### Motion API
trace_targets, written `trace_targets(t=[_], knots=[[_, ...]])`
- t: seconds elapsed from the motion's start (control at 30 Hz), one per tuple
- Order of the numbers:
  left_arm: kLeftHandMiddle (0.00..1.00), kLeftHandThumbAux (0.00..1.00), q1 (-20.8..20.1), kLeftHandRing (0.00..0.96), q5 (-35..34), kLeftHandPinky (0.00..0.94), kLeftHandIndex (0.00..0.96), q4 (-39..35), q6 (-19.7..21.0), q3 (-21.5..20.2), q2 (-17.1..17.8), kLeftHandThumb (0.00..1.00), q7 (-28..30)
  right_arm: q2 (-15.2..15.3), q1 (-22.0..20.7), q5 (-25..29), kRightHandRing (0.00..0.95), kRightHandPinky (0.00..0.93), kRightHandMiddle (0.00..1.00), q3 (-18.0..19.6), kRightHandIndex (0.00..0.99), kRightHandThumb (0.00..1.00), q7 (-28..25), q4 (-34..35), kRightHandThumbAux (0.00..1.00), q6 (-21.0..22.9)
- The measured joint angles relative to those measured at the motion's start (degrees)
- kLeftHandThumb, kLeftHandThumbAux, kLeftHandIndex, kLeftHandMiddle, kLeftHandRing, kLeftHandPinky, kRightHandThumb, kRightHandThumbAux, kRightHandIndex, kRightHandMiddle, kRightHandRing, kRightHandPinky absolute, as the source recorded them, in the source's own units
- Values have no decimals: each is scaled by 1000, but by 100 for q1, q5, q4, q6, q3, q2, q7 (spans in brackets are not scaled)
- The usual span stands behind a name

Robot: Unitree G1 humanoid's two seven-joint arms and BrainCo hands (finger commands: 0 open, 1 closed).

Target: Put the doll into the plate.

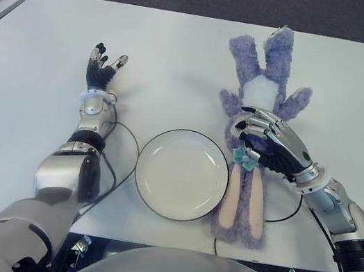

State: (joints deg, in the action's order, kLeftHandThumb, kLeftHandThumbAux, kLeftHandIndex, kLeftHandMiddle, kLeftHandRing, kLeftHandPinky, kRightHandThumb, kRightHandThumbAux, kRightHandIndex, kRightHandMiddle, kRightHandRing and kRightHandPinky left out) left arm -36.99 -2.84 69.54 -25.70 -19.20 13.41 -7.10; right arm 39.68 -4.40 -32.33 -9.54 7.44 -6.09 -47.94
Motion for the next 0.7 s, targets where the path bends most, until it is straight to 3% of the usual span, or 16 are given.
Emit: trace_targets(t=[0.7], knots=[[67,668,0,46,2,36,48,0,-1,7,0,8,-33,-19,-43,-415,398,371,448,194,442,696,394,-136,700,-263]])
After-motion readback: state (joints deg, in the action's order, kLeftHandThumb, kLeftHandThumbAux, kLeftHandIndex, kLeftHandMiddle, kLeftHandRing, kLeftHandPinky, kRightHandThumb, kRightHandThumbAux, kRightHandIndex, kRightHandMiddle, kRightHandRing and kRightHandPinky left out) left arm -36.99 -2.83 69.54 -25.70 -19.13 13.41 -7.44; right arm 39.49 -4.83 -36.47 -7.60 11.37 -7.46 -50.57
